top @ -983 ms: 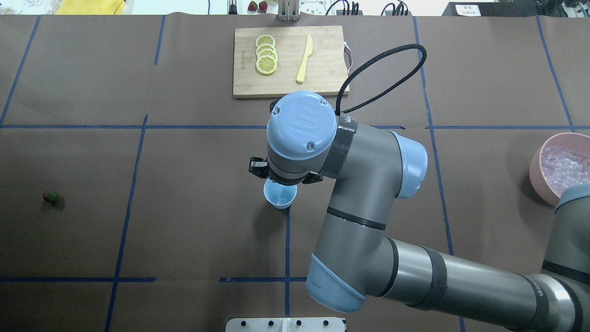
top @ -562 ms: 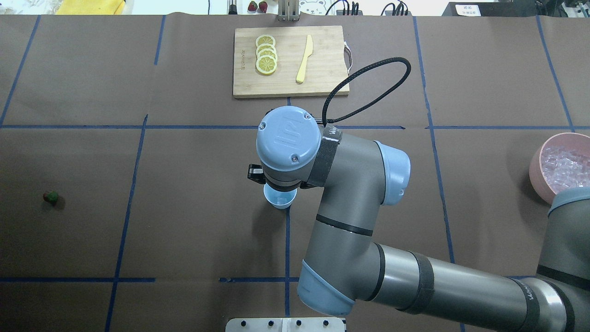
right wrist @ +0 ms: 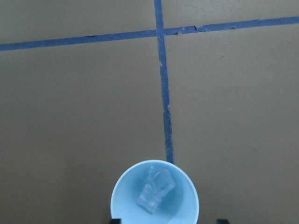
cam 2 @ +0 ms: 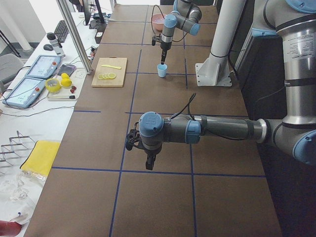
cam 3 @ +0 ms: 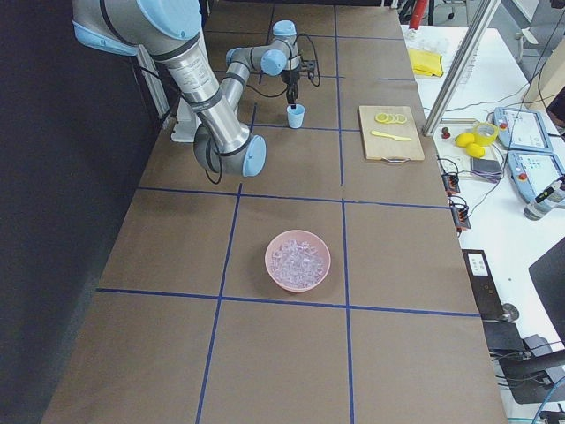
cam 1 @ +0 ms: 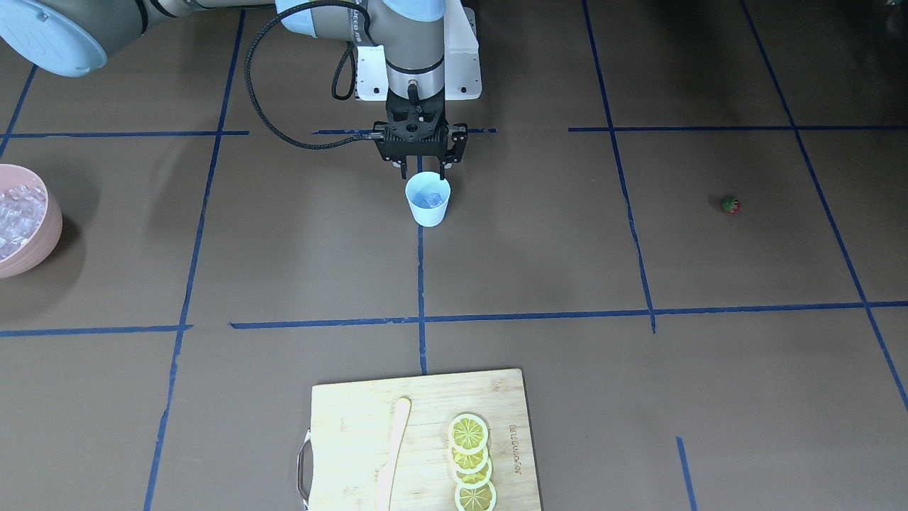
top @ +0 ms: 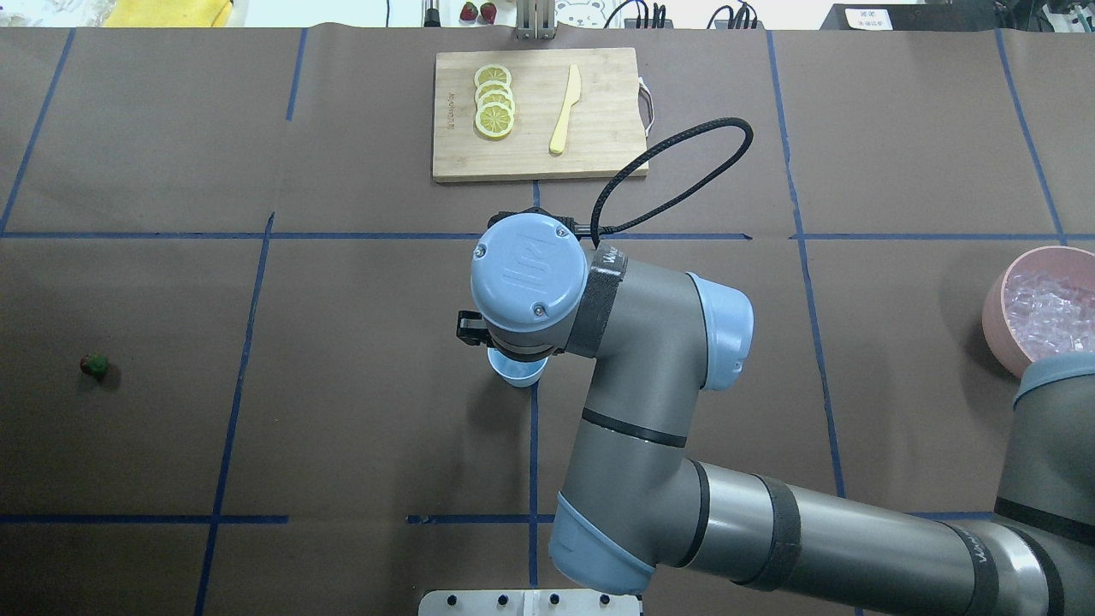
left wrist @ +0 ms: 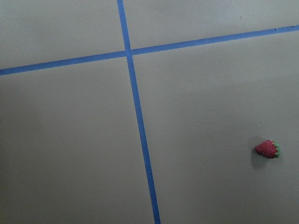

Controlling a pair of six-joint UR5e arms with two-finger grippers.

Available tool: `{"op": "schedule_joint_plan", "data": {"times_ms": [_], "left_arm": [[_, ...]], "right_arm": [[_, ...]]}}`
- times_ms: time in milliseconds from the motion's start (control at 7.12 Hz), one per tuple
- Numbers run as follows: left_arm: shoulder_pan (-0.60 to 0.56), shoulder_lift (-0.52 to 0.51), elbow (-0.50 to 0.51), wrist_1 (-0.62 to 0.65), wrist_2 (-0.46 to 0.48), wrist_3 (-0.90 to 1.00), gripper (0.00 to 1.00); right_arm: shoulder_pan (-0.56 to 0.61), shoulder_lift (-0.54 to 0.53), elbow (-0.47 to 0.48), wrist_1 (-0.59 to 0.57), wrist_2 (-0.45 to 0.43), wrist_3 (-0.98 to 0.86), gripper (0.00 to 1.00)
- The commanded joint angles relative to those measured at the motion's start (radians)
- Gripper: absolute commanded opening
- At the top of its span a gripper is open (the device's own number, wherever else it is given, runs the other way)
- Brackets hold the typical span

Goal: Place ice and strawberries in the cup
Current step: 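Move the right gripper back to the pink bowl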

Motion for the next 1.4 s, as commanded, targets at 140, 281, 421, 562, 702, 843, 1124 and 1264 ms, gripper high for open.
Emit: {"op": "schedule_joint_plan", "data": {"times_ms": [140,281,421,562,702,843,1124,1264], "left_arm": [[0.000,0.000,0.001,-0.001,0.000,0.000,1.00],[0.000,0.000,0.001,-0.001,0.000,0.000,1.00],[0.000,0.000,0.001,-0.001,0.000,0.000,1.00],[0.000,0.000,0.001,-0.001,0.000,0.000,1.00],[0.000,0.000,0.000,-0.001,0.000,0.000,1.00],[0.000,0.000,0.000,-0.001,0.000,0.000,1.00],[0.000,0.000,-0.003,-0.003,0.000,0.000,1.00],[0.000,-0.002,-0.006,-0.003,0.000,0.000,1.00]], "right_arm": [[0.010,-0.008,0.023,0.000,0.034,-0.057,0.99],[0.043,-0.020,0.032,0.000,0.039,-0.100,1.00],[0.068,-0.076,0.110,0.000,0.030,-0.193,1.00],[0.080,-0.162,0.203,0.000,0.003,-0.267,1.00],[0.114,-0.200,0.213,-0.002,0.007,-0.367,1.00],[0.155,-0.219,0.213,0.000,0.012,-0.381,1.00],[0.317,-0.280,0.231,0.006,0.190,-0.548,1.00],[0.403,-0.358,0.262,0.011,0.285,-0.602,1.00]]}}
